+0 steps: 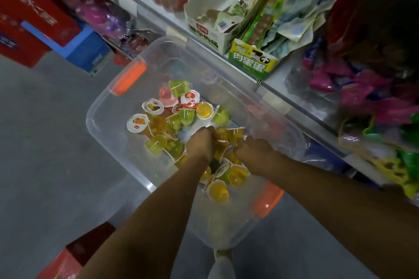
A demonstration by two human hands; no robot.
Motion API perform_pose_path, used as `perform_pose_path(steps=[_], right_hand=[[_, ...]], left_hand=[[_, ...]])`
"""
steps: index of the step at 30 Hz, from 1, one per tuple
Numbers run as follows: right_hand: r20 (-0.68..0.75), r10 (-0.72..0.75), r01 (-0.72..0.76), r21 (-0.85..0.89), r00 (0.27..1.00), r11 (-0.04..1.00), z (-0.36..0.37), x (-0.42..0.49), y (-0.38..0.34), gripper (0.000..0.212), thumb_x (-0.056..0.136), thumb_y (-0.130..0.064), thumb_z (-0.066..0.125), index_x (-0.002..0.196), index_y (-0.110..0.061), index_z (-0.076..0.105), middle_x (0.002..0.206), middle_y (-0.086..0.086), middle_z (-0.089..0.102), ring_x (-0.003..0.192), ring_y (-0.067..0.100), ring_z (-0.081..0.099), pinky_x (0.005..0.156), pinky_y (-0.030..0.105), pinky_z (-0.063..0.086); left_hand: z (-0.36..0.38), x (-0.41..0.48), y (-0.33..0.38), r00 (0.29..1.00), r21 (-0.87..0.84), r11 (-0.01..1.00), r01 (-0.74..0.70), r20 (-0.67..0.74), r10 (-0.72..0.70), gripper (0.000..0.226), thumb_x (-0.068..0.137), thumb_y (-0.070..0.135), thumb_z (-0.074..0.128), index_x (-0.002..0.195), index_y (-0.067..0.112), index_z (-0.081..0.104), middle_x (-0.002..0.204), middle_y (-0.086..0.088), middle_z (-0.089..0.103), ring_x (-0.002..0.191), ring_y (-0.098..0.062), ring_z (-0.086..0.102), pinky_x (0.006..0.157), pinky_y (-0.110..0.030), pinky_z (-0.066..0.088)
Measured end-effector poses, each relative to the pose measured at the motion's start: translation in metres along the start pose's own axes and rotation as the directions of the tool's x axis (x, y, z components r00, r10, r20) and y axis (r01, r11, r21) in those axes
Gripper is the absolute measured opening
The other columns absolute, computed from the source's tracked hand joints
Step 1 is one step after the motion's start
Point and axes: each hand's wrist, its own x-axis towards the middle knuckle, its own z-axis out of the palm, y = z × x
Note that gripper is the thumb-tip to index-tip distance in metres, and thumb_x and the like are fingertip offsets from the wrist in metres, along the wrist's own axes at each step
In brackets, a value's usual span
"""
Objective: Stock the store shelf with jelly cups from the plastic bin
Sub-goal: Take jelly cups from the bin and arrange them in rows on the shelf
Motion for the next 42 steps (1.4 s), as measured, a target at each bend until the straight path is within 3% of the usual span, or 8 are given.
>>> perform_pose_path(steps=[5,10,15,25,28,31,38,42], right_hand=[[0.053,0.012,-0.011,-0.016,0.999,1.0,-0.004,0.001,-0.002,0.039,0.1,-0.019,0.045,0.139,-0.011,0.044,0.146,0.013,0.039,0.138,0.033,0.032,0.109,0.042,0.033],[-0.013,0.062,-0.057,0.229,0.998,0.972,-0.012,-0.01,0.002,0.046,0.087,-0.03,0.062,0.129,-0.015,0.05,0.139,0.011,0.041,0.132,0.032,0.036,0.1,0.038,0.043],[-0.134,0.185,-0.07,0.596,0.974,0.8,-0.027,-0.028,0.011,0.036,0.067,-0.061,0.058,0.066,-0.028,0.044,0.081,0.001,0.055,0.089,0.027,0.06,0.071,0.032,0.049],[-0.325,0.34,0.105,0.84,0.883,0.532,-0.051,-0.182,0.013,0.045,0.081,-0.036,0.066,0.119,-0.021,0.049,0.107,-0.003,0.058,0.1,0.018,0.057,0.086,0.033,0.048],[-0.39,0.419,0.173,0.867,0.82,0.468,-0.043,-0.248,0.02,0.042,0.078,-0.031,0.07,0.112,-0.023,0.049,0.107,-0.003,0.06,0.095,0.016,0.059,0.083,0.035,0.05],[-0.447,0.488,0.27,0.88,0.75,0.391,-0.036,-0.323,0.028,0.035,0.08,-0.021,0.07,0.113,-0.019,0.058,0.103,-0.004,0.062,0.088,0.015,0.061,0.077,0.028,0.05],[-0.556,0.6,0.42,0.83,0.575,0.367,0.004,-0.511,0.064,0.026,0.088,-0.02,0.066,0.113,-0.024,0.069,0.103,-0.013,0.066,0.09,-0.002,0.06,0.079,0.016,0.049],[-0.608,0.637,0.439,0.79,0.474,0.428,0.031,-0.61,0.08,0.02,0.087,-0.02,0.069,0.107,-0.019,0.071,0.096,-0.01,0.068,0.085,0.0,0.061,0.071,0.005,0.045]], left_hand=[[-0.004,0.004,-0.001,0.992,0.115,0.985,-0.125,0.015,0.124,0.007,0.092,0.016,0.061,0.098,0.017,0.063,0.11,-0.008,0.059,0.1,-0.027,0.06,0.079,-0.036,0.047],[-0.013,-0.007,-0.004,0.995,-0.109,0.989,-0.097,-0.024,0.095,0.007,0.091,0.01,0.063,0.097,0.009,0.058,0.119,-0.012,0.052,0.103,-0.027,0.056,0.088,-0.029,0.04],[-0.037,-0.046,0.009,0.985,-0.584,0.801,0.133,-0.009,-0.17,0.011,0.096,0.01,0.056,0.094,0.014,0.046,0.108,-0.008,0.057,0.103,-0.023,0.056,0.088,-0.033,0.048],[-0.091,-0.196,0.075,0.98,-0.881,0.464,0.093,-0.002,-0.2,0.021,0.088,0.019,0.071,0.091,0.006,0.056,0.087,-0.013,0.064,0.075,-0.025,0.062,0.071,-0.036,0.06],[-0.095,-0.254,0.114,0.984,-0.907,0.411,0.091,0.019,-0.177,0.017,0.088,0.019,0.071,0.098,0.01,0.061,0.086,-0.011,0.066,0.07,-0.03,0.065,0.078,-0.046,0.057],[-0.09,-0.311,0.16,0.998,-0.939,0.338,0.057,0.042,-0.052,0.007,0.093,0.015,0.063,0.092,0.01,0.067,0.071,0.0,0.062,0.06,-0.019,0.063,0.074,-0.035,0.052],[-0.069,-0.43,0.278,0.985,-0.965,0.258,0.04,0.081,0.15,0.042,0.086,0.029,0.07,0.119,0.004,0.062,0.101,-0.015,0.073,0.086,-0.023,0.071,0.078,-0.032,0.059],[-0.064,-0.498,0.347,0.958,-0.96,0.268,-0.082,-0.001,0.288,0.061,0.072,0.034,0.076,0.121,0.003,0.058,0.091,-0.007,0.076,0.088,-0.023,0.073,0.088,-0.037,0.058]])
